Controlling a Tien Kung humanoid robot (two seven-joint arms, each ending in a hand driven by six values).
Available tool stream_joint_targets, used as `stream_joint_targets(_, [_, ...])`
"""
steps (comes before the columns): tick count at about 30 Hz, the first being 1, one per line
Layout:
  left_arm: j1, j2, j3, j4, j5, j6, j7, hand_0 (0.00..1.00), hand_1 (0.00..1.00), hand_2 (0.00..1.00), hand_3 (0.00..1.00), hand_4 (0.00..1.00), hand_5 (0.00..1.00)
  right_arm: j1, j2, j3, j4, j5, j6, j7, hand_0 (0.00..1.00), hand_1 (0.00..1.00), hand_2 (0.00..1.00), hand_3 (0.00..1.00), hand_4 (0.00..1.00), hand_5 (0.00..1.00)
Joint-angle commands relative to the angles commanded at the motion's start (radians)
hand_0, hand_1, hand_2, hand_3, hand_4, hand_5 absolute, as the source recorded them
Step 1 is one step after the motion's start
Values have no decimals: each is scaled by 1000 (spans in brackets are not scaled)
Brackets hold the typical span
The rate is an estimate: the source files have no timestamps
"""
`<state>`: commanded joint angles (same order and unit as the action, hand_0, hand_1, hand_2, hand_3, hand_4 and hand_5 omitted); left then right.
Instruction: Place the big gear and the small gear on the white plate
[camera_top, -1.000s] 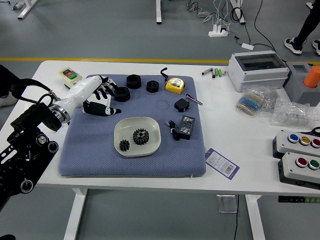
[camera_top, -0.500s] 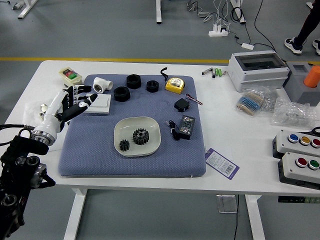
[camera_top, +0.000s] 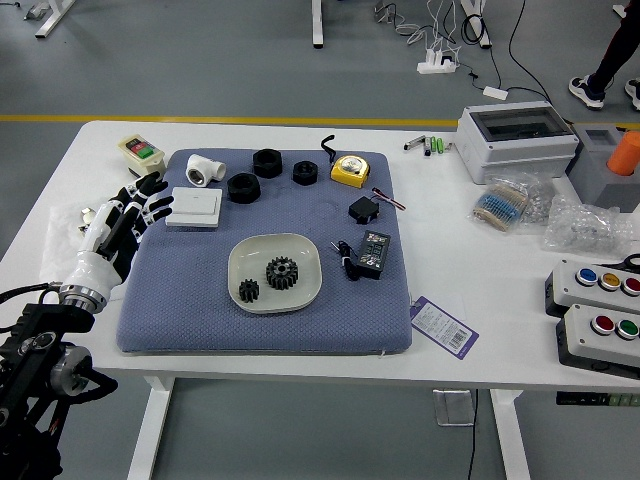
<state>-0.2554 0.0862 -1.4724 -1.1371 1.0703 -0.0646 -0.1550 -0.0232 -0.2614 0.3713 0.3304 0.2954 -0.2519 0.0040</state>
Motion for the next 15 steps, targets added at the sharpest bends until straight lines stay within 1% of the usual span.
stream_joint_targets(10, [28,6,-17,-12,-1,-6,0,772,805,874,842,837,819,-8,2,-5,0,-1,0,-1,705,731,781,610,836,692])
stream_joint_targets(15, [39,7,-22,-17,8,-16,10,773,802,872,840,835,834,-12,3,-8,-1,-1,0,-1,705,731,781,609,836,692])
